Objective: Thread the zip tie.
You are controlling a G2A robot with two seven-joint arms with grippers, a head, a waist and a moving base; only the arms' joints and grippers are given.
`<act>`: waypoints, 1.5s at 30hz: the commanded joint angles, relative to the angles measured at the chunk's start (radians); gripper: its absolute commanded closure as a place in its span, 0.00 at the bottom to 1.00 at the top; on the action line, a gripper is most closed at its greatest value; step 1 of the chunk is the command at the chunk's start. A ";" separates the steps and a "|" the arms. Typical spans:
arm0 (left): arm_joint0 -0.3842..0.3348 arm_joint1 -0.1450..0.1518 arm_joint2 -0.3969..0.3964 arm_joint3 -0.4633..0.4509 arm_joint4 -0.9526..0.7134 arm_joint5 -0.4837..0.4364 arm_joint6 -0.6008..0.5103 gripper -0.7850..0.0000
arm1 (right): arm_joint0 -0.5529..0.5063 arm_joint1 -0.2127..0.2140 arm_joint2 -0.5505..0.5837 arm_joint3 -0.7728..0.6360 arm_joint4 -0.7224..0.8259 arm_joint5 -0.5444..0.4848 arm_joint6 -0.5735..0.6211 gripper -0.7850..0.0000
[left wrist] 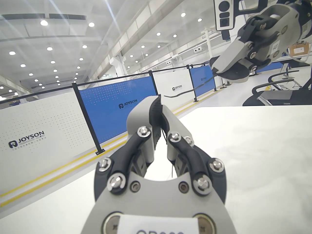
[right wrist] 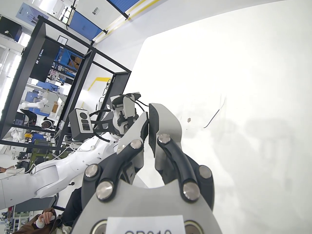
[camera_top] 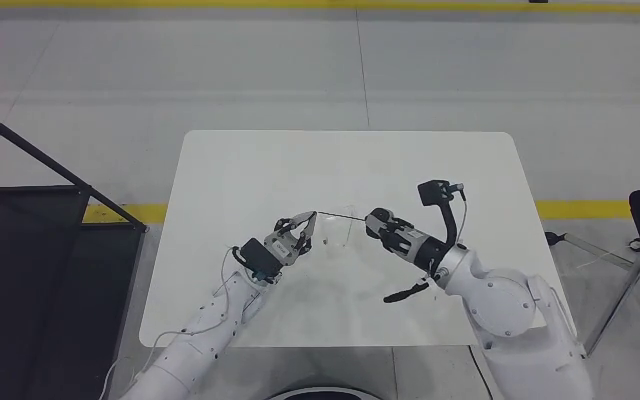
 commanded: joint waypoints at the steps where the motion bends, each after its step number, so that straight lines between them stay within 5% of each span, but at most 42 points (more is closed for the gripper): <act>1: 0.000 0.000 0.000 0.000 0.000 0.000 0.000 1.00 | 0.003 0.000 -0.002 0.002 0.001 0.003 0.001 1.00; 45: 0.000 0.000 0.000 0.000 0.000 0.000 0.000 1.00 | 0.026 0.003 -0.018 0.024 0.027 0.004 -0.009 1.00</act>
